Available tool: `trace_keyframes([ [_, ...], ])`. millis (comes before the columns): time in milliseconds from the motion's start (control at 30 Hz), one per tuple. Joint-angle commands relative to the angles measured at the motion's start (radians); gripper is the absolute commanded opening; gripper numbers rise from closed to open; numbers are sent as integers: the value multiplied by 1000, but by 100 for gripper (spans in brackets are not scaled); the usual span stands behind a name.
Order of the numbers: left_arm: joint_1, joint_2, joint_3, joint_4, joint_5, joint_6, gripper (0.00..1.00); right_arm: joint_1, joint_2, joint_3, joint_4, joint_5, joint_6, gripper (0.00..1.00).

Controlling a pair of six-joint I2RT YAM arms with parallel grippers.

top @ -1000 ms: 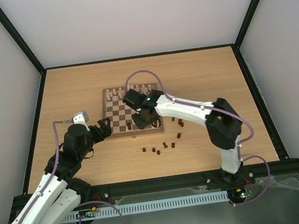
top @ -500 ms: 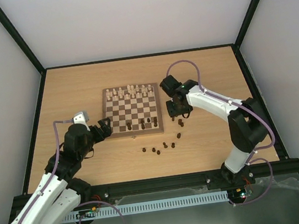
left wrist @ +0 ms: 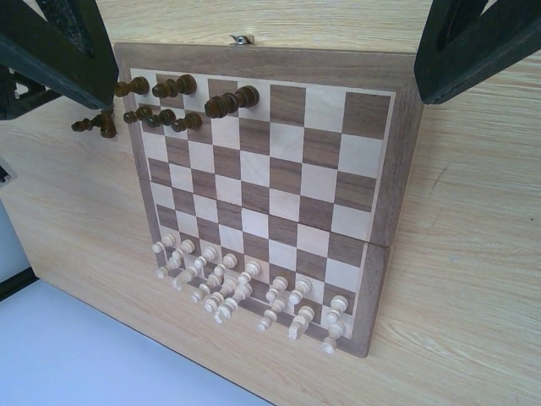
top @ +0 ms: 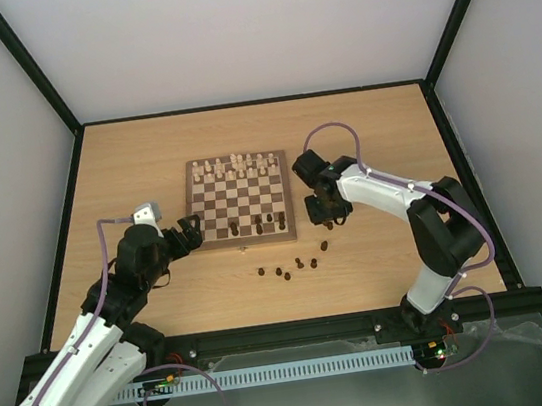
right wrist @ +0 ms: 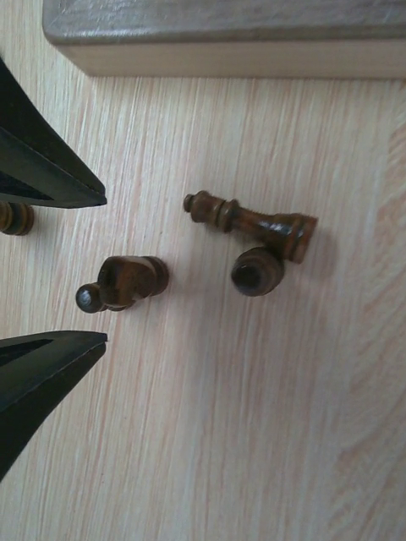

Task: Set up the chess pieces on the board
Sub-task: Pick up the chess piece at the center of the board.

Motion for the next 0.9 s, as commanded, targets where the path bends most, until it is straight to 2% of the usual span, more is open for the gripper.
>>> trace_keyframes([
  [0, 6, 0, 7, 4, -1, -2, 99, 2, -23, -41, 0, -14, 4, 40],
  [567, 7, -1, 4, -1, -6, -2, 99, -6, 40, -30, 29, -20, -6, 30],
  [867, 6, 8, 3, 6, -3, -3, 99, -9, 62, -29, 36, -16, -9, 29],
])
